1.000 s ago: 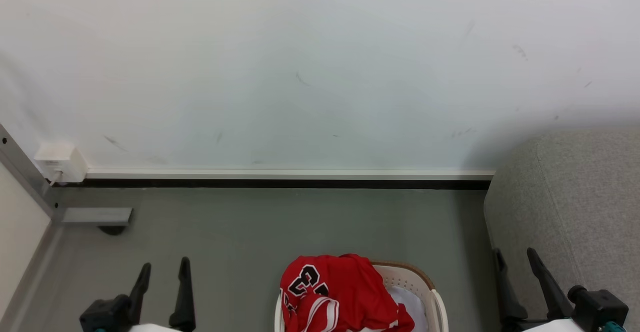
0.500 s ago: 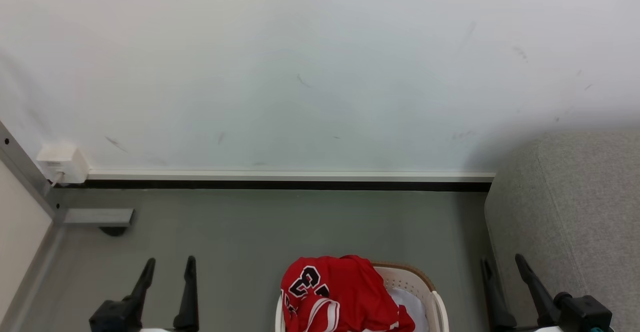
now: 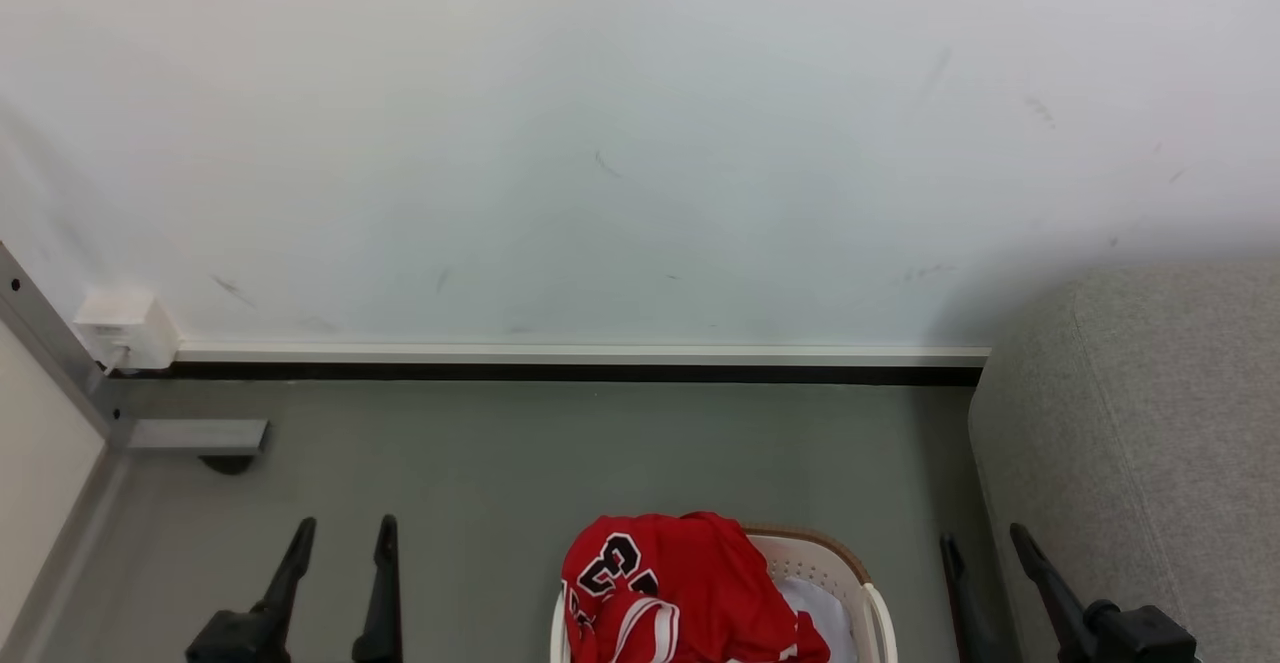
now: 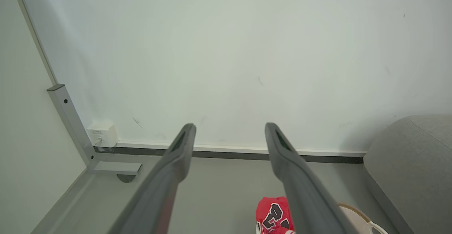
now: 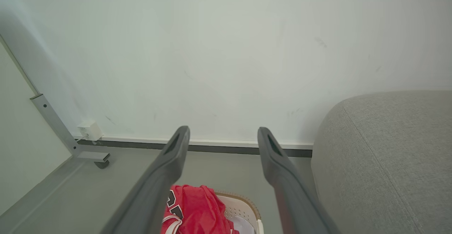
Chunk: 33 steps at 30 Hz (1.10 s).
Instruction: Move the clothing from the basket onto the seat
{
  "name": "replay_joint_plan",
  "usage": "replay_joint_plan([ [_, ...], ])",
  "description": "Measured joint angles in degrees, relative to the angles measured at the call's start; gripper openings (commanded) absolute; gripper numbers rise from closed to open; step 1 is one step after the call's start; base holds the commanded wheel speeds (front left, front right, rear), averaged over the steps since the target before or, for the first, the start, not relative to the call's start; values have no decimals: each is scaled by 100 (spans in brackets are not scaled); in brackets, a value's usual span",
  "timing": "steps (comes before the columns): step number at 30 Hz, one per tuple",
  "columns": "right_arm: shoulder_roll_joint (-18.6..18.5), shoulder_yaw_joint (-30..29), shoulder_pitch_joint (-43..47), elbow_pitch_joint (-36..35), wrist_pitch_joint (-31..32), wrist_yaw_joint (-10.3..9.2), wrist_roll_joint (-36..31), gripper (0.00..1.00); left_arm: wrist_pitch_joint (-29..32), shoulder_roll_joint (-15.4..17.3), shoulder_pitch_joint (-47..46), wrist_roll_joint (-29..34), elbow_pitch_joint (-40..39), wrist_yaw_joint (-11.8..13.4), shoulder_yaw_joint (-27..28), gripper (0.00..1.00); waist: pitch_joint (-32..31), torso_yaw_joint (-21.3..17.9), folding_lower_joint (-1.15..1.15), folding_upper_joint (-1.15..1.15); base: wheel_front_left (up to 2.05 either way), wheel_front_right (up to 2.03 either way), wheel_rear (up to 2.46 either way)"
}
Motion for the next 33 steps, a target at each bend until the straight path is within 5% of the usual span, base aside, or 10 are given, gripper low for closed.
replay_joint_plan([
  [20,-11,34,-34,-11,-112,0,-100,100,-115,-190,17,588,49,-242,231,100,223,-172,0,0,0,0,0],
  [33,-13,-240,-792,-475,-113,-1,-25,100,-115,-255,-1243,848,401,-717,-319,100,1392,-378,1,0,0,0,0],
])
